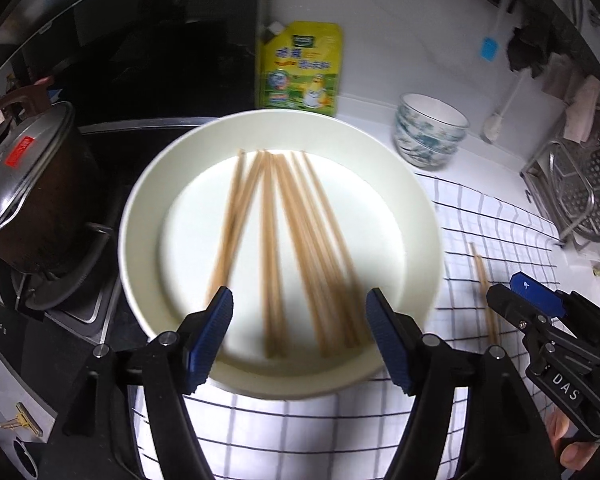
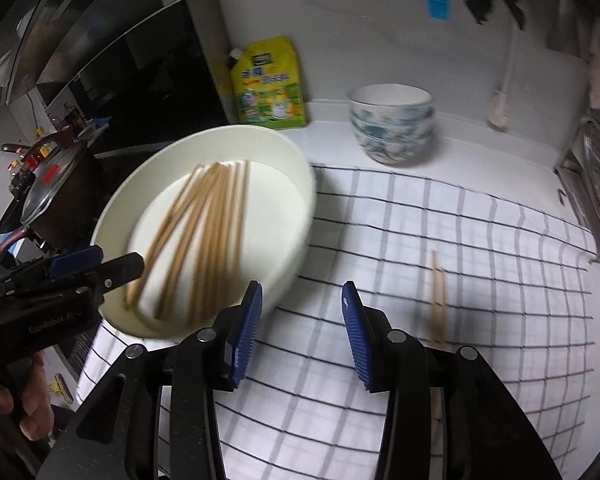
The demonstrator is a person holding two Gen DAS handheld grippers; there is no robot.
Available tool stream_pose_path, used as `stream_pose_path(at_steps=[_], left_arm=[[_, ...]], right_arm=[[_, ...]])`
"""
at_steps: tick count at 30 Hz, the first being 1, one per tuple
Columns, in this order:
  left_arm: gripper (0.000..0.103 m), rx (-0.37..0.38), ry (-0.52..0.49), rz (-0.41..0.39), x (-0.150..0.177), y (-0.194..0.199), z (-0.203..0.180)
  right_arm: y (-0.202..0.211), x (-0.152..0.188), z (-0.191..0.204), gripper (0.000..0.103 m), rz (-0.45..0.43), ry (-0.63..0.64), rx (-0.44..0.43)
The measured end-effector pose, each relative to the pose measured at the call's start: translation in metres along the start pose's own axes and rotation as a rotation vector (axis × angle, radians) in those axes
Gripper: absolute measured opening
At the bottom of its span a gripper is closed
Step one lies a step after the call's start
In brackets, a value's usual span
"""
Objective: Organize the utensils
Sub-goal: 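Move both open tools back over the last two chopsticks on the mat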
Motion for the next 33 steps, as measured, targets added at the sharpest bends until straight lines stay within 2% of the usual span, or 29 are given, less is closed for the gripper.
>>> stream_pose_path(at_steps=[9, 20, 29, 33], left_arm=[[0.070, 0.056, -0.038, -0.014, 0.020, 0.011, -0.050], [0.076, 0.115, -0.082, -0.021, 0.036, 0.021, -0.100], [0.076, 0.105, -0.131, 0.019, 0.049, 0.013, -0.129], [0.079, 0.095, -0.133, 0.039, 0.054, 0.006, -0.134]], right_arm=[[0.020, 0.040, -0.059, 0.045, 0.026, -0.060, 0.049], [0.012, 0.077, -0.117, 0.045, 0.079, -0.118, 0.109], [-0.010, 0.097, -0.132, 0.045, 0.128, -0.109, 0.092], [-0.013, 0.100, -0.134, 0.045, 0.124, -0.097, 0.104]])
Point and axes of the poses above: each gripper's, at about its wrist camera, not at the fingertips, and y roughly against the way its jaws point, z to its left, x to its underside, the point moved 2 cm from there along -y, roughly the way its jaws point, and after that the axes turned 10 degrees about -x, right-handed, at the moved point
